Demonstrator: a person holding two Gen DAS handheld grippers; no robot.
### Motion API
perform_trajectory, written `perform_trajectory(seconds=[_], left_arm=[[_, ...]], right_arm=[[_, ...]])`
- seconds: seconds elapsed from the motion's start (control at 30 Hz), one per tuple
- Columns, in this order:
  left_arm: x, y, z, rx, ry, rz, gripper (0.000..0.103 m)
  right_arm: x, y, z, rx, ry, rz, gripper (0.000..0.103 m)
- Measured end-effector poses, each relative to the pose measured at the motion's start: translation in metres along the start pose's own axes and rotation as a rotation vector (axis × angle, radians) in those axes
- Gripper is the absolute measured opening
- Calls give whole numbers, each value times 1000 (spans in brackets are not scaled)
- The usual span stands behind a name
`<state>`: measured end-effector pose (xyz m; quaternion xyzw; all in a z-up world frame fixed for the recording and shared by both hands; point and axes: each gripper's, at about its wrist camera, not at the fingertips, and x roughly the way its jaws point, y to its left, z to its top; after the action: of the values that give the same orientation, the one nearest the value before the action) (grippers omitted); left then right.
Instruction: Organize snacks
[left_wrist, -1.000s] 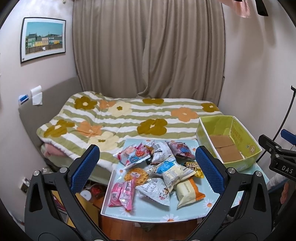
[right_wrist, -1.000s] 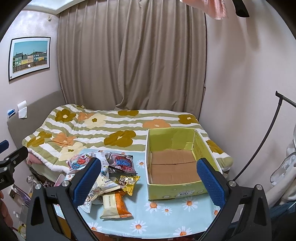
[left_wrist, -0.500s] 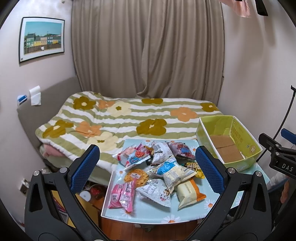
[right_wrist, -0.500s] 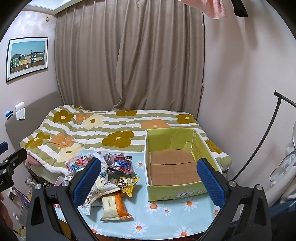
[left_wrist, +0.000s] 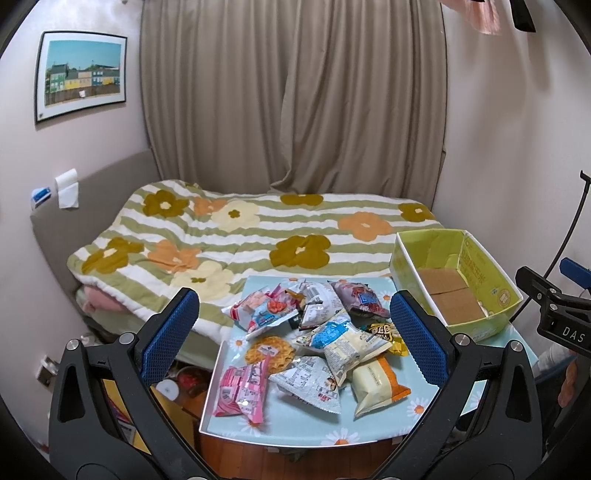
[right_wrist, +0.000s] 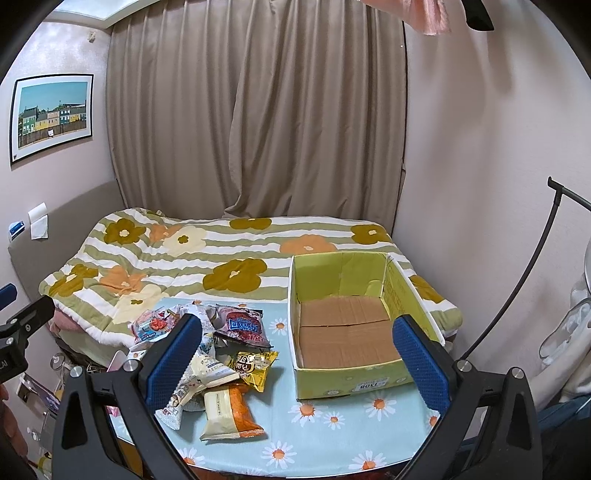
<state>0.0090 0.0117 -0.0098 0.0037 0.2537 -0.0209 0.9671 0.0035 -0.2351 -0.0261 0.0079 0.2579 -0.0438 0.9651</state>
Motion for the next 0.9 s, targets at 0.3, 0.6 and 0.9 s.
perform_trajectory(seconds=[0.3,0.6,0.9], left_arm=[[4,-2,-2,-1,5,-4,102],[5,-3,-3,-3,9,-4,102],[20,8,-23,-17,100,-11,102]], right_arm=[[2,-1,0,-1,2,-3,103],[3,-1,-6,2,9,1,103],[15,10,-20,-3,87,57,103]])
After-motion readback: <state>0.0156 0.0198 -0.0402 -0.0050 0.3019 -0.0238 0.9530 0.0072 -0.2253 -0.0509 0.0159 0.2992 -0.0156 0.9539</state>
